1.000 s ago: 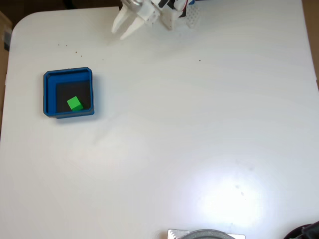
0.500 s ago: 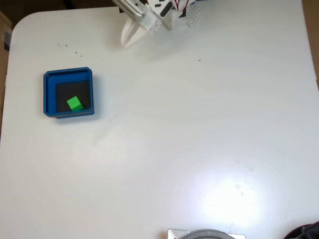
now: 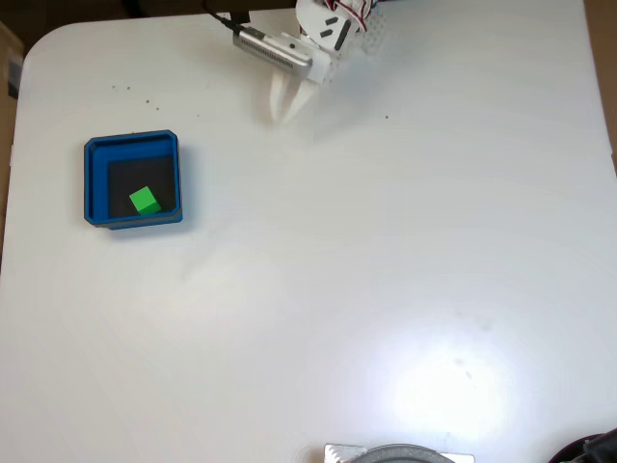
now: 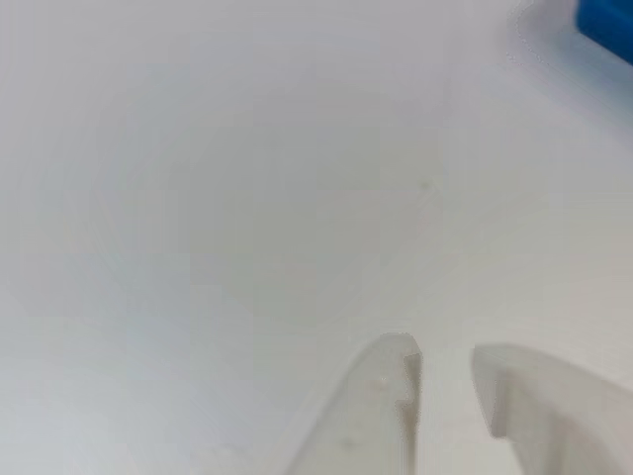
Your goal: Pick up green cube and drop it in the blue box
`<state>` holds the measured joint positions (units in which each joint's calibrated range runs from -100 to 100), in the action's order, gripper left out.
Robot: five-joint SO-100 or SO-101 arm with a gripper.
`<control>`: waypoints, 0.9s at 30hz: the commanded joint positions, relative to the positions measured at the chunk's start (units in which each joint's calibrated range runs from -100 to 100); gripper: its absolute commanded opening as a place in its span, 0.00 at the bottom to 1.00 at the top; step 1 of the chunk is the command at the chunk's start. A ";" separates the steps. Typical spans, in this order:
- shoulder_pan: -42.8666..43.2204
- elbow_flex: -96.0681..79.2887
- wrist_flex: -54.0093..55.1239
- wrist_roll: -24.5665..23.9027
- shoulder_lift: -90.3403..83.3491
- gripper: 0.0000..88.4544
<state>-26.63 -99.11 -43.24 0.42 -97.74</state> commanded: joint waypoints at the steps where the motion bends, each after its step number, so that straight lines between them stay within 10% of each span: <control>1: 7.77 -0.54 0.80 0.20 -0.83 0.01; 27: 31.89 -0.54 0.88 -0.05 -0.75 0.01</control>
<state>4.80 -99.19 -43.24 0.37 -97.74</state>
